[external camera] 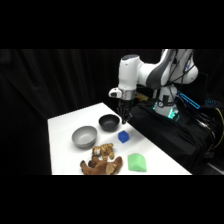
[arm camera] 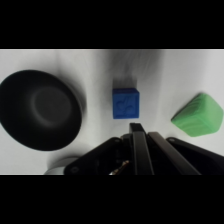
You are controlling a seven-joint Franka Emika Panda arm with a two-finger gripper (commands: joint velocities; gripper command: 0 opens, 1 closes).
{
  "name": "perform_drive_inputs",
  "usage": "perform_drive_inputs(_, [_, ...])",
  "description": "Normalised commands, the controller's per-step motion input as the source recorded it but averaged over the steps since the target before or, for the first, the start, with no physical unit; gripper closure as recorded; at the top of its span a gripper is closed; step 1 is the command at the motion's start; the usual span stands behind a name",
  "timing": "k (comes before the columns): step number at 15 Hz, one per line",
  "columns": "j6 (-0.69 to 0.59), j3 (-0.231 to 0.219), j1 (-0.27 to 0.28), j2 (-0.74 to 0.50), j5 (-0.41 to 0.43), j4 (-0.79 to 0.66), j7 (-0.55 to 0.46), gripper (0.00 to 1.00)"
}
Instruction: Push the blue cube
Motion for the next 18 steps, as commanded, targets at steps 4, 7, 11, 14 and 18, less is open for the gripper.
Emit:
perform_drive_inputs(4, [0.37,0.030,-0.022,0.27,-0.210,-0.03,0.23,0.97])
perform_drive_inputs(7, [0.40,-0.057,0.027,0.34,-0.270,0.06,0.25,0.97])
perform_drive_inputs(11, [0.35,-0.183,0.130,0.37,-0.231,0.12,0.20,0.97])
perform_drive_inputs(14, [0.28,-0.213,0.201,0.32,-0.078,0.14,0.09,0.98])
perform_drive_inputs(18, [0.05,-0.171,0.190,0.02,-0.083,0.02,0.09,0.97])
